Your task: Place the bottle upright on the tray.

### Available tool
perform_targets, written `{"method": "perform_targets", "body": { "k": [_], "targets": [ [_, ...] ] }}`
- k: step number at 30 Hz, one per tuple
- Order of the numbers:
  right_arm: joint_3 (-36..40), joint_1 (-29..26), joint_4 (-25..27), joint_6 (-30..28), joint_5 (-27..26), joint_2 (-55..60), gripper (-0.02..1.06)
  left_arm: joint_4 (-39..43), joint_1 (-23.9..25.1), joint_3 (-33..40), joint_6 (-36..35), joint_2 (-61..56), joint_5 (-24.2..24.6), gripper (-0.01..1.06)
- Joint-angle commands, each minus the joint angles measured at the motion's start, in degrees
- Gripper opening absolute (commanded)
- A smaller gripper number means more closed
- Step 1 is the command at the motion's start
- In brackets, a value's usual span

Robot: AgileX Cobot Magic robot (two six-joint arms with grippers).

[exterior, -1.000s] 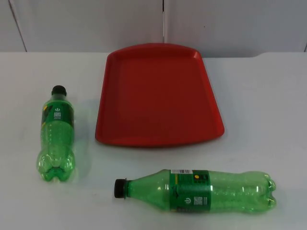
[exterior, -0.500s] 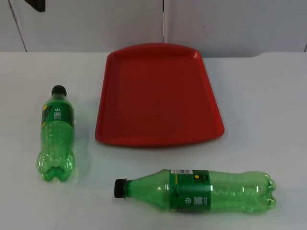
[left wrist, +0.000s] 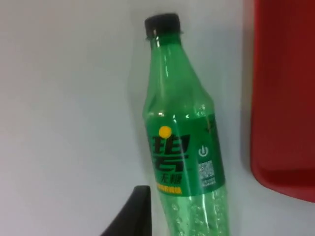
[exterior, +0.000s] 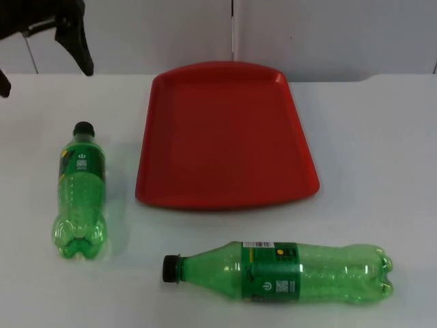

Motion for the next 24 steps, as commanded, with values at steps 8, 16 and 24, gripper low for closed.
{"method": "perform_targets", "body": {
  "k": [8,16,24],
  "targets": [
    [0.3,-0.4,0.1,0.0,-0.4,-0.2,1.05,5.6,-0.7,-0.9,-8.8,5.4,-0.6,1.05],
    [0.3,-0.4,0.1,0.0,-0.4,-0.2,1.05,8.9,-5.3,-0.9,-13.4,9.0,-5.1,1.05],
    [0.3,-0.4,0.1,0.0,-0.4,-0.2,1.05,14.3,-7.2,-0.9,-19.0,12.8,-4.5,1.05]
  ]
}}
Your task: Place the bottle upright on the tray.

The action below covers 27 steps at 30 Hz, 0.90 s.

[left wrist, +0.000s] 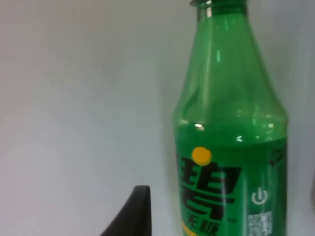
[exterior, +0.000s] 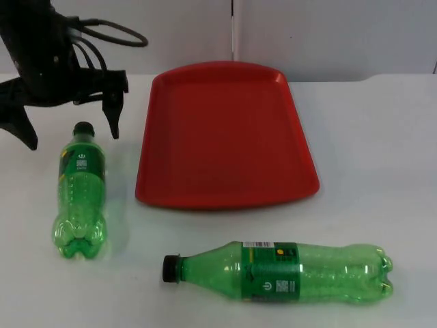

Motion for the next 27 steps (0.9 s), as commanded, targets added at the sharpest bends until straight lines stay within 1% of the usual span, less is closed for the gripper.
{"method": "perform_targets", "body": {
  "k": [1,4,15,18,22,27],
  "targets": [
    [0.3,-0.4,0.1,0.0,-0.4,-0.2,1.05,-0.2,-0.2,-0.3,-1.0,1.4,0.5,1.05],
    [0.3,-0.4,0.1,0.0,-0.4,-0.2,1.05,-1.2,-0.2,-0.2,-1.7,2.4,0.3,1.05],
    [0.3,-0.4,0.1,0.0,-0.4,-0.2,1.05,-1.7,-0.2,-0.2,-2.1,7.1,-4.3,1.05],
    [0.3,-0.4,0.1,0.0,-0.4,-0.2,1.05,-1.7,-0.2,-0.2,-2.1,8.1,-4.6,1.05],
    [0.3,-0.4,0.1,0.0,-0.4,-0.2,1.05,-1.7,-0.2,-0.2,-1.9,9.8,-7.3,1.05],
    [0.3,-0.4,0.1,0.0,-0.4,-0.2,1.05,-2.1,-0.2,-0.2,-0.2,11.5,-9.4,1.05]
  ]
}}
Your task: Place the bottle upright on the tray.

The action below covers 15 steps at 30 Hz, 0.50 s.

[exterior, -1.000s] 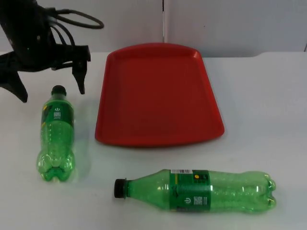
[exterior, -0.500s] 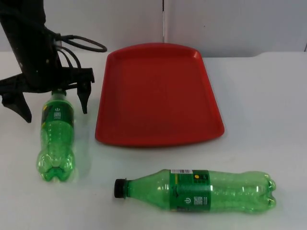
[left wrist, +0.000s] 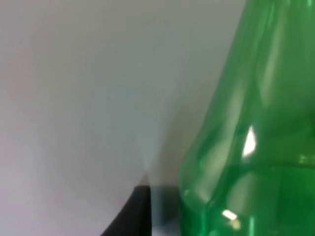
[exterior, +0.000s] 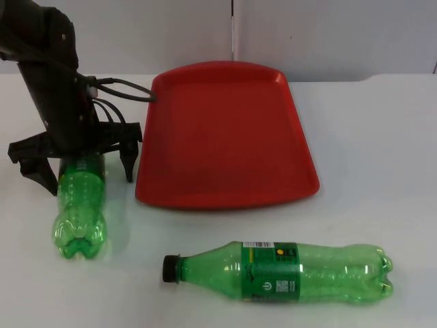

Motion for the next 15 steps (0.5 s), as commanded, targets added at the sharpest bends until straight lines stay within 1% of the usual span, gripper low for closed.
{"method": "perform_targets", "body": {
  "k": [1,5,15],
  "targets": [
    [0.3,-0.4,0.1,-0.4,-0.4,-0.2,1.05,-0.9,-0.2,-0.1,1.1,0.7,-1.4,1.05],
    [0.3,-0.4,0.1,-0.4,-0.4,-0.2,1.05,-1.0,-0.2,-0.1,3.4,1.7,-1.7,1.05],
    [0.3,-0.4,0.1,-0.4,-0.4,-0.2,1.05,-0.7,-0.2,-0.1,5.6,1.8,-2.4,1.05]
  ]
}}
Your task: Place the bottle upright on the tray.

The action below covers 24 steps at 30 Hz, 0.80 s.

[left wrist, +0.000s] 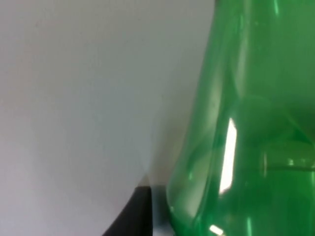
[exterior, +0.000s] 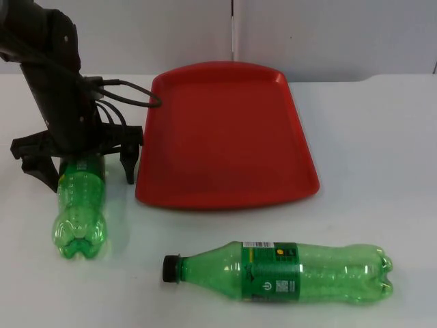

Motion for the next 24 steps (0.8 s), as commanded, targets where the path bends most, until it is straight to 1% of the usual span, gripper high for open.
{"method": "perform_targets", "body": {
  "k": [1,15,16,17,18,19,22,23,24],
  "targets": [
    [0.3,-0.4,0.1,-0.4,-0.4,-0.2,1.05,-0.7,-0.2,0.2,0.9,1.2,-2.3,1.05],
    [0.3,-0.4,0.1,-0.4,-0.4,-0.2,1.05,-1.6,-0.2,0.2,2.0,1.2,-2.0,1.05],
    [0.3,-0.4,0.1,-0.4,-0.4,-0.2,1.05,-1.6,-0.2,0.2,2.0,1.2,-1.6,1.04],
    [0.3,-0.4,0.1,-0.4,-0.4,-0.2,1.05,-1.6,-0.2,0.2,2.2,1.2,-1.5,1.01],
    [0.3,-0.4,0.1,-0.4,-0.4,-0.2,1.05,-1.6,-0.2,0.2,2.9,1.2,-1.4,0.94],
    [0.3,-0.4,0.1,-0.4,-0.4,-0.2,1.05,-1.6,-0.2,0.2,2.9,1.2,-1.4,0.94],
    [0.3,-0.4,0.1,-0.4,-0.4,-0.2,1.05,-1.6,-0.2,0.2,3.0,1.2,-1.3,0.69],
    [0.3,-0.4,0.1,-0.4,-0.4,-0.2,1.05,-1.6,-0.2,0.2,3.0,1.2,-1.3,0.59],
    [0.3,-0.4,0.1,-0.4,-0.4,-0.2,1.05,-1.6,-0.2,0.2,3.0,1.2,-1.3,0.59]
  ]
}}
